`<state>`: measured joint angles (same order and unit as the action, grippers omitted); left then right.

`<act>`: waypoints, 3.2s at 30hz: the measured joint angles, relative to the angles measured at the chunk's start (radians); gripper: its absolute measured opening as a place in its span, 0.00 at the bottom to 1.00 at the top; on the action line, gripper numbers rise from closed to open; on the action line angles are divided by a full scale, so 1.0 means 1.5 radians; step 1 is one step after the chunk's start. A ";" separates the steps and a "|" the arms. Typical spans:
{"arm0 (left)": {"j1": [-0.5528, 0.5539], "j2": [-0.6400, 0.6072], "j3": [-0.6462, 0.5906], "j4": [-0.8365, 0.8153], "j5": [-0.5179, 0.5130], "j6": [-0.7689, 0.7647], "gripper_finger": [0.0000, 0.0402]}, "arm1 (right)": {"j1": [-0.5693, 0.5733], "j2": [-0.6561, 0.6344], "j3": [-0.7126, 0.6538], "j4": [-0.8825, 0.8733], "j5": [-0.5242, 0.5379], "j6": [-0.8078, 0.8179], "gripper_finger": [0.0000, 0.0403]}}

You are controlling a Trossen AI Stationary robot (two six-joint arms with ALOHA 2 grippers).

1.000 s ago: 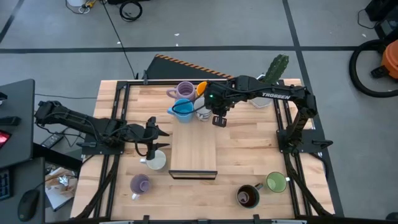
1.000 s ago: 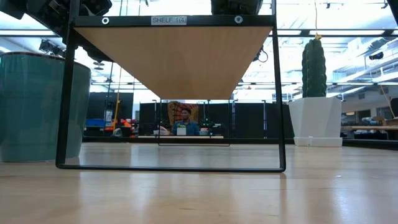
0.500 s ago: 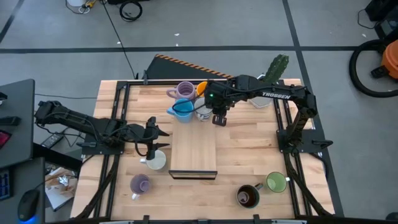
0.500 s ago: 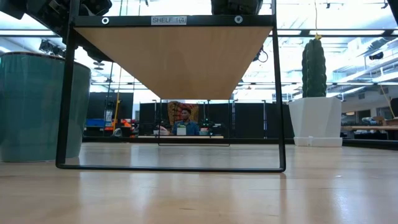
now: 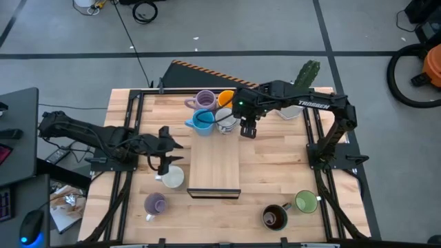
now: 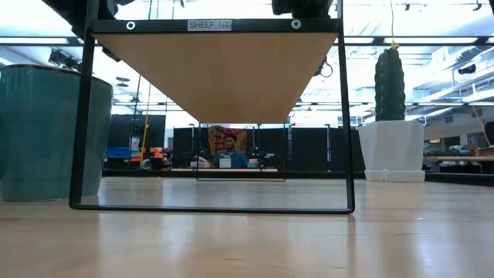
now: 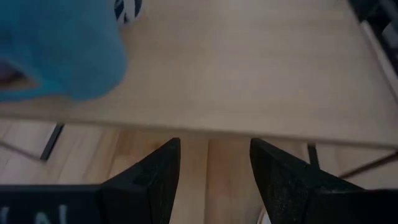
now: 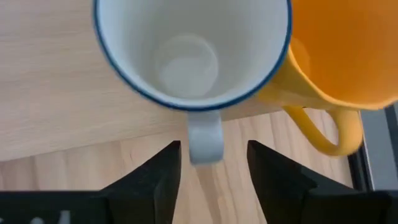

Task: Place coffee mugs
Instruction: Put the blue mug on the shelf

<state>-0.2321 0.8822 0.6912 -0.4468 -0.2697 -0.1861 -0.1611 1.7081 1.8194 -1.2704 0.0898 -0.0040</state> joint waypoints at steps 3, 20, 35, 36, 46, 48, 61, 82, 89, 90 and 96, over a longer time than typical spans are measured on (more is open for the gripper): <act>0.000 -0.001 0.022 -0.058 0.000 -0.017 0.50 | 0.004 -0.017 0.000 0.013 0.002 -0.004 0.51; -0.074 -0.001 0.077 -0.356 0.061 -0.297 0.50 | 0.052 -0.161 -0.147 0.132 0.067 0.004 0.61; -0.255 0.001 0.062 -0.389 0.045 -0.533 0.50 | 0.168 -0.297 -0.383 0.328 0.099 0.103 0.61; -0.262 0.001 0.053 -0.380 0.039 -0.533 0.50 | 0.174 -0.297 -0.383 0.328 0.103 0.110 0.61; -0.286 0.003 -0.010 -0.334 0.009 -0.494 0.50 | 0.218 -0.281 -0.383 0.345 0.127 0.143 0.61; -0.291 0.007 -0.011 -0.327 0.011 -0.476 0.50 | 0.218 -0.279 -0.383 0.342 0.124 0.152 0.61; -0.317 0.106 -0.012 -0.285 0.004 -0.443 0.50 | 0.217 -0.279 -0.383 0.345 0.122 0.164 0.61; -0.292 0.207 -0.012 -0.243 0.026 -0.441 0.21 | 0.219 -0.279 -0.383 0.352 0.118 0.170 0.61; -0.281 0.196 -0.012 -0.245 0.023 -0.393 0.14 | 0.233 -0.279 -0.383 0.333 0.129 0.147 0.61; -0.278 0.192 -0.012 -0.247 0.024 -0.391 0.14 | 0.233 -0.279 -0.383 0.332 0.129 0.147 0.61; -0.265 0.140 -0.012 -0.256 0.007 -0.372 0.14 | 0.233 -0.279 -0.383 0.309 0.132 0.154 0.61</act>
<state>-0.6300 1.0922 0.6731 -0.8314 -0.2585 -0.7445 0.1890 1.2892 1.2449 -0.8073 0.2874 0.2270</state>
